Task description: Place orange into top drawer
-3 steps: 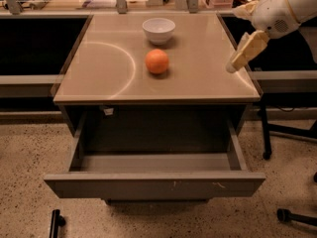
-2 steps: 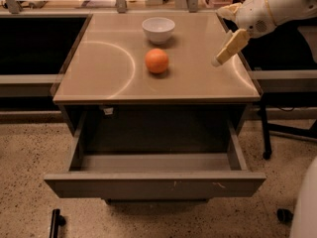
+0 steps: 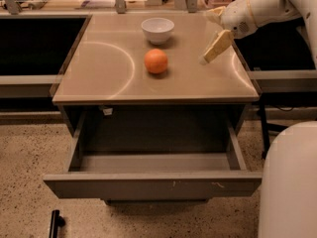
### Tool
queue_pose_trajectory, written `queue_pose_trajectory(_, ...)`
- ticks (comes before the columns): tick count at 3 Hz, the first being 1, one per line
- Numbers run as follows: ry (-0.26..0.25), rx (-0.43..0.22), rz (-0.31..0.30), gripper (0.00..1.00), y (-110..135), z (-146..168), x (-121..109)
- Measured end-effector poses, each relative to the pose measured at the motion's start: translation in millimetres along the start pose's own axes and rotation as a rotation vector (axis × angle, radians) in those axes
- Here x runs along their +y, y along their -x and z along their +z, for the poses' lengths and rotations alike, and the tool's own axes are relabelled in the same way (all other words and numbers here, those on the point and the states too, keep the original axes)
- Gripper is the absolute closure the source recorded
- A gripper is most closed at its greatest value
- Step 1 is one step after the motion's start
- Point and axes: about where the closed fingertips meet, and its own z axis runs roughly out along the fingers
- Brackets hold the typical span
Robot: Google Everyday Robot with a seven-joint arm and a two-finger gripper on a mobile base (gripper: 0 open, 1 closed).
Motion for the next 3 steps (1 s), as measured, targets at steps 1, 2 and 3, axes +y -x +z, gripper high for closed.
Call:
queue_pose_trajectory(1,-0.003,-0.017,0.032,0.00,-9,9,0)
queue_pose_trajectory(2,0.035,-0.078,0.060,0.00,-13,41,1)
queue_pose_trajectory(3,0.065,-0.146,0.072,0.00,-12,76,-4)
